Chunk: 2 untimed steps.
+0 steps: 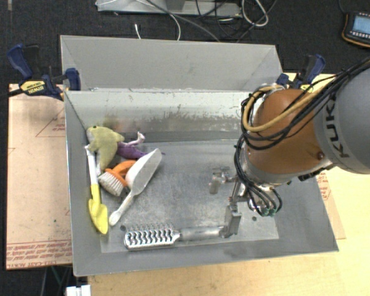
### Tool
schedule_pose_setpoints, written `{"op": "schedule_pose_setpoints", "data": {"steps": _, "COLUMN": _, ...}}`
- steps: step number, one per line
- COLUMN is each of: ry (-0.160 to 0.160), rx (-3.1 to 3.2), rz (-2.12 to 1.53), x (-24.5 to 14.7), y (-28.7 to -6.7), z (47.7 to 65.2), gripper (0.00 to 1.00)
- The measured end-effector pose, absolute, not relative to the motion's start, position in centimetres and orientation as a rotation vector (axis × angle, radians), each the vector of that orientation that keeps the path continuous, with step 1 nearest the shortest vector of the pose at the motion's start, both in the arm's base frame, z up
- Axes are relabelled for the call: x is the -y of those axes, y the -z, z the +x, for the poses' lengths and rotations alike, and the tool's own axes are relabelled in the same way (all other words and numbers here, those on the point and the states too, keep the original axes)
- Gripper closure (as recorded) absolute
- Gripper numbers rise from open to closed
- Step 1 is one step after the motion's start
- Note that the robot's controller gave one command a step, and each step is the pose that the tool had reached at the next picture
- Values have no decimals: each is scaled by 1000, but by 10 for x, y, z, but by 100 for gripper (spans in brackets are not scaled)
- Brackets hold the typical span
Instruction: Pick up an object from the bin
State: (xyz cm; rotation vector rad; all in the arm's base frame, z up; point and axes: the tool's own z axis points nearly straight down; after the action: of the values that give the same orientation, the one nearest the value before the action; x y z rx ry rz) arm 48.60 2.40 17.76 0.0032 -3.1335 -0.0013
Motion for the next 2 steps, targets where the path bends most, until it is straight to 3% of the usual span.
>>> {"op": "schedule_pose_setpoints", "data": {"steps": 1, "ry": 1, "rx": 3141, "rz": 0, "x": -24, "y": -181, "z": 488, "gripper": 0}}
{"op": "schedule_pose_setpoints", "data": {"steps": 2, "ry": 2, "rx": 3113, "rz": 509, "x": -28, "y": -89, "z": 484, "gripper": 0}}
